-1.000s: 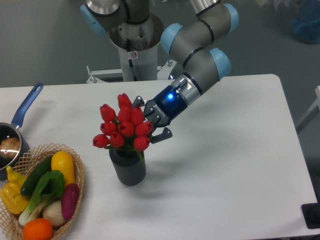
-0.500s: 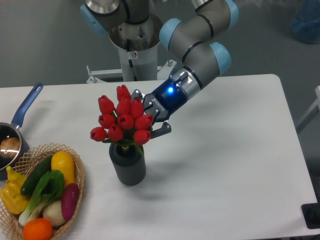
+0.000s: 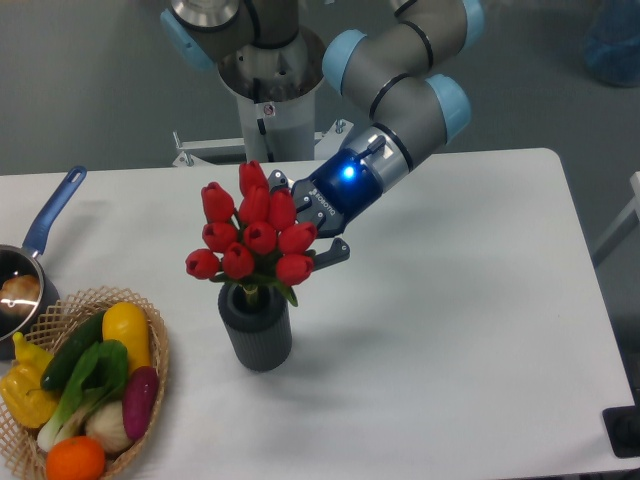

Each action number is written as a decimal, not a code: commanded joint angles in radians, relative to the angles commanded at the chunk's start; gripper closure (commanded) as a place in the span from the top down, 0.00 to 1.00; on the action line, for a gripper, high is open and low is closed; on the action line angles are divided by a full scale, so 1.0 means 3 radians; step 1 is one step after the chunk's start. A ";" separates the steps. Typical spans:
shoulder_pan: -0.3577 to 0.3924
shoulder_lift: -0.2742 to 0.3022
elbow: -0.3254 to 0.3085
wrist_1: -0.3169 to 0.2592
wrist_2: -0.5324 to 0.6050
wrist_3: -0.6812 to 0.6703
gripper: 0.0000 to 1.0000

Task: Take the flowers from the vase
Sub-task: 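Lift the gripped tulips upward out of the grey vase, then carry the tulip bouquet away from the vase, holding it raised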

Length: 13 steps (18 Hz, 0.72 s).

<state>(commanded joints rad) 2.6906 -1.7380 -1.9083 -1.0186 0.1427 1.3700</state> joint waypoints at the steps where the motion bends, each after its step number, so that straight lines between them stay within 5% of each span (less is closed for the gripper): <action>1: 0.0005 0.0010 0.0015 0.0000 -0.0005 -0.0061 0.47; 13: 0.0245 0.0015 0.0481 0.0010 -0.0154 -0.0721 0.47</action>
<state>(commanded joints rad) 2.7642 -1.7334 -1.7641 -1.0155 0.0966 1.1536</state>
